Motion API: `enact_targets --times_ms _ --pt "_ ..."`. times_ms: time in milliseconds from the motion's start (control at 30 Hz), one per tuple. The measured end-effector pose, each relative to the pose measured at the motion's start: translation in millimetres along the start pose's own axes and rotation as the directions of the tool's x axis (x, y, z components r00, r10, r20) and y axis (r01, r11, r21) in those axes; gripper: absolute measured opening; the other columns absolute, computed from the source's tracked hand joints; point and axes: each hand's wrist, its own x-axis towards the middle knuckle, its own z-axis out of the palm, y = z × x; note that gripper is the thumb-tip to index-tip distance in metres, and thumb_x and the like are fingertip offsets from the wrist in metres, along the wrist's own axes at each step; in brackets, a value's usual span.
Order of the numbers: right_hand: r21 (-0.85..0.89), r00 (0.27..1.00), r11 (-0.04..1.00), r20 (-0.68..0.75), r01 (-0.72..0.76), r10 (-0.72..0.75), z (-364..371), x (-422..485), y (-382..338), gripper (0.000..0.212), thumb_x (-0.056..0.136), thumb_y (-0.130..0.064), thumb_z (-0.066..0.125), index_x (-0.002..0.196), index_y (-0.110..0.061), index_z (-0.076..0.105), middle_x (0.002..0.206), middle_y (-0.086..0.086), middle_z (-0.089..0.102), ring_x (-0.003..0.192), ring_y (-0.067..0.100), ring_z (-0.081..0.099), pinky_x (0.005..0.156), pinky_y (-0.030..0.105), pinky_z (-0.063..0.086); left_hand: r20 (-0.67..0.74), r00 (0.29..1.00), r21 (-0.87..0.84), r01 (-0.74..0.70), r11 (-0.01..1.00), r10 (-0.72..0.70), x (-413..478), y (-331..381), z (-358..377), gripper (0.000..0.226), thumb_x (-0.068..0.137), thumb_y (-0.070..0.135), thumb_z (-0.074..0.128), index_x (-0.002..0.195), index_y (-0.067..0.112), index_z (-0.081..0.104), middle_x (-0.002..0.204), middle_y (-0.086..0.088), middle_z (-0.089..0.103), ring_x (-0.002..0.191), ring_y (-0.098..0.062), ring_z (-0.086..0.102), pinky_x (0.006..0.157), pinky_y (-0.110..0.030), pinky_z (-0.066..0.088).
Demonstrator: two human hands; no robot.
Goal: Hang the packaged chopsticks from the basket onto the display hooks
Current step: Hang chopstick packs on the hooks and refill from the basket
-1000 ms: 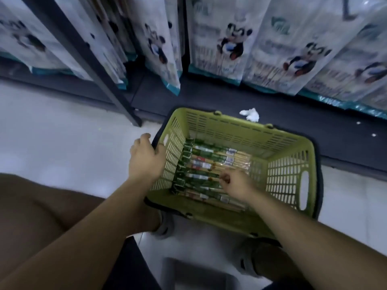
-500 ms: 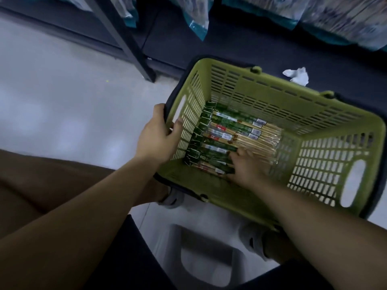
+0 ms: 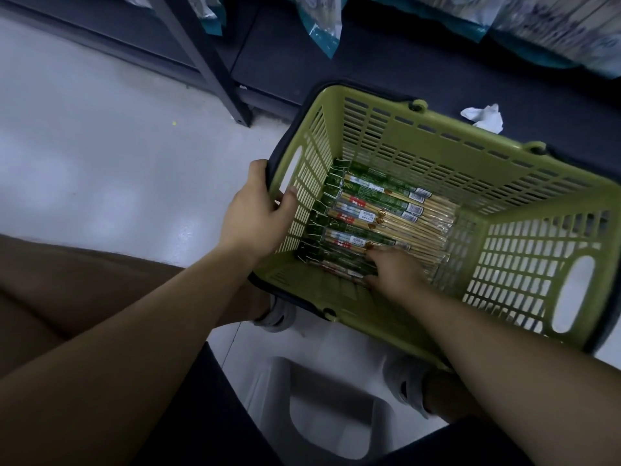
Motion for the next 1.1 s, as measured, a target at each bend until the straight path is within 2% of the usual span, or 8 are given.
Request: enact_targets --times_ms 233,333,467,567,667,833,1000,1100 --pt "0.295 0.996 0.951 0.04 -0.09 0.082 -19.9 -4.1 12.6 0.04 0.09 -0.034 0.077 0.127 -0.023 0.07 0.115 0.0 0.073 0.096 0.02 0.066 0.072 0.029 0.045 0.031 0.999 -0.009 0.023 1.0 -0.023 -0.5 5.2 -4.2 0.027 0.1 0.039 0.054 0.119 0.028 0.039 0.084 0.002 0.064 0.068 -0.02 0.066 0.056 -0.037 0.054" --pt "0.468 0.986 0.876 -0.049 -0.118 0.159 -46.3 -12.4 10.9 0.033 0.087 -0.029 0.08 0.118 -0.02 0.074 0.104 -0.003 0.073 0.086 0.019 0.064 0.071 0.029 0.046 0.069 0.997 0.01 0.046 0.999 -0.047 -3.8 12.9 -10.7 0.046 0.099 0.036 0.059 0.138 0.02 0.039 0.12 -0.01 0.061 0.099 -0.029 0.064 0.083 -0.046 0.057" --pt "0.627 0.974 0.779 -0.167 -0.014 0.151 -103.2 -29.5 -10.8 0.016 0.086 -0.032 0.081 0.095 -0.019 0.076 0.081 0.001 0.072 0.074 0.027 0.067 0.061 0.031 0.048 -0.145 0.96 0.159 -0.216 0.963 0.24 -15.9 37.9 -13.2 0.059 0.094 0.034 0.062 0.143 0.007 0.045 0.135 -0.013 0.048 0.121 -0.03 0.051 0.103 -0.046 0.045" --pt "0.643 0.96 0.751 -0.278 0.153 0.043 -144.5 -45.6 -47.3 0.017 0.082 -0.038 0.083 0.084 -0.024 0.073 0.071 -0.006 0.068 0.066 0.01 0.064 0.057 0.026 0.044 0.127 0.989 -0.15 -0.05 0.987 0.069 -19.8 65.4 -9.6 0.047 0.095 0.053 0.062 0.133 0.026 0.056 0.118 0.01 0.064 0.105 0.0 0.063 0.085 -0.026 0.051" --pt "0.625 0.939 0.729 -0.338 0.28 -0.071 -159.4 -61.4 -84.6 0.027 0.078 -0.037 0.085 0.067 -0.034 0.06 0.06 -0.018 0.059 0.05 0.001 0.051 0.047 0.018 0.034 0.31 0.947 -0.481 0.234 0.845 -0.086 -20.8 78.4 0.6 0.021 0.1 0.044 0.061 0.116 0.03 0.064 0.102 0.018 0.071 0.086 0.012 0.067 0.073 -0.016 0.048" --pt "0.777 0.959 0.59 -0.283 0.219 0.017 -130.3 -56.7 -76.6 0.01 0.083 -0.038 0.082 0.087 -0.038 0.073 0.083 -0.014 0.074 0.079 0.0 0.068 0.072 0.024 0.054 0.053 0.963 -0.502 0.255 0.827 -0.265 -7.2 70.1 -16.2 0.023 0.102 0.04 0.053 0.09 0.023 0.062 0.074 0.005 0.069 0.07 -0.017 0.066 0.07 -0.034 0.052" --pt "0.425 0.98 0.897 -0.088 -0.122 0.176 -76.5 -21.3 -13.3 0.035 0.094 -0.033 0.071 0.127 -0.023 0.065 0.122 0.001 0.069 0.098 0.019 0.065 0.073 0.027 0.046 0.048 0.949 -0.526 0.288 0.8 -0.31 8.9 52.2 -39.9 0.028 0.101 0.04 0.056 0.083 0.018 0.056 0.062 0.0 0.069 0.056 -0.015 0.065 0.064 -0.035 0.054" --pt "0.241 0.983 0.957 -0.043 -0.164 0.18 -52.8 -1.9 -2.8 0.059 0.093 -0.04 0.07 0.146 -0.022 0.05 0.147 0.009 0.051 0.129 0.031 0.051 0.095 0.036 0.047 0.058 0.951 -0.517 0.29 0.806 -0.305 10.1 48.8 -39.2 0.033 0.101 0.04 0.057 0.078 0.017 0.057 0.061 -0.001 0.07 0.054 -0.016 0.065 0.064 -0.038 0.058"
